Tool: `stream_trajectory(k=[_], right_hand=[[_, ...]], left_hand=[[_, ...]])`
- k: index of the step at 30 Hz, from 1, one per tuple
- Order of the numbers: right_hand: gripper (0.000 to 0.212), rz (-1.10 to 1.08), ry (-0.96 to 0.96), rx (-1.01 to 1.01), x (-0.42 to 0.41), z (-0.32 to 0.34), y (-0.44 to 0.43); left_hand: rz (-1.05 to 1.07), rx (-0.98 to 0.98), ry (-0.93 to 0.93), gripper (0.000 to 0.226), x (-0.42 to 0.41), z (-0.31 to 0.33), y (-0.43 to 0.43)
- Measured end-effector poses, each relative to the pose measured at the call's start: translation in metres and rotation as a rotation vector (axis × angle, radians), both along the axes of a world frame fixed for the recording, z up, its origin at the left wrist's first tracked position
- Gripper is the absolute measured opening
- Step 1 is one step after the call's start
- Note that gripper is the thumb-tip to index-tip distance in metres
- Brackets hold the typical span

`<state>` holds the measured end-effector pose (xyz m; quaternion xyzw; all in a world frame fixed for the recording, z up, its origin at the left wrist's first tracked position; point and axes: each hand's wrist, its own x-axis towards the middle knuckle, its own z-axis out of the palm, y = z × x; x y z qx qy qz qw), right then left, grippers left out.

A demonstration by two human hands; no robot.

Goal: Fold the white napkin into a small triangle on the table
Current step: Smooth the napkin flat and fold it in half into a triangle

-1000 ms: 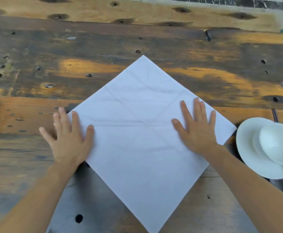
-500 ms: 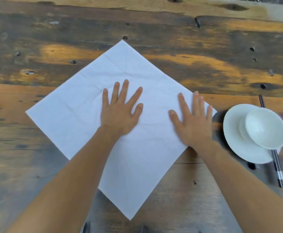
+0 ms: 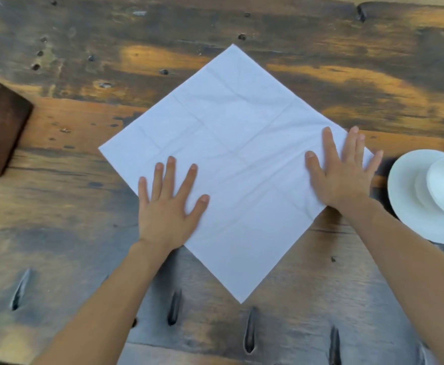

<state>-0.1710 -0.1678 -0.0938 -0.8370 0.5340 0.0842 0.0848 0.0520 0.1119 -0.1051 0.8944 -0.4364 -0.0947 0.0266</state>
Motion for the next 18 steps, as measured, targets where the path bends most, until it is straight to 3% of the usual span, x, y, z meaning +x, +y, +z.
stream_trajectory(k=[6, 10, 18], right_hand=[[0.074, 0.352, -0.280, -0.042, 0.070, 0.009, 0.137], [0.073, 0.416, -0.182, 0.036, 0.053, -0.005, 0.205], [0.074, 0.389, -0.092, 0.059, -0.036, 0.010, 0.221]], left_hand=[[0.001, -0.036, -0.018, 0.071, 0.001, -0.006, 0.001], [0.004, -0.071, -0.018, 0.071, 0.002, -0.008, 0.002], [0.004, -0.013, 0.035, 0.073, -0.002, 0.007, 0.000]])
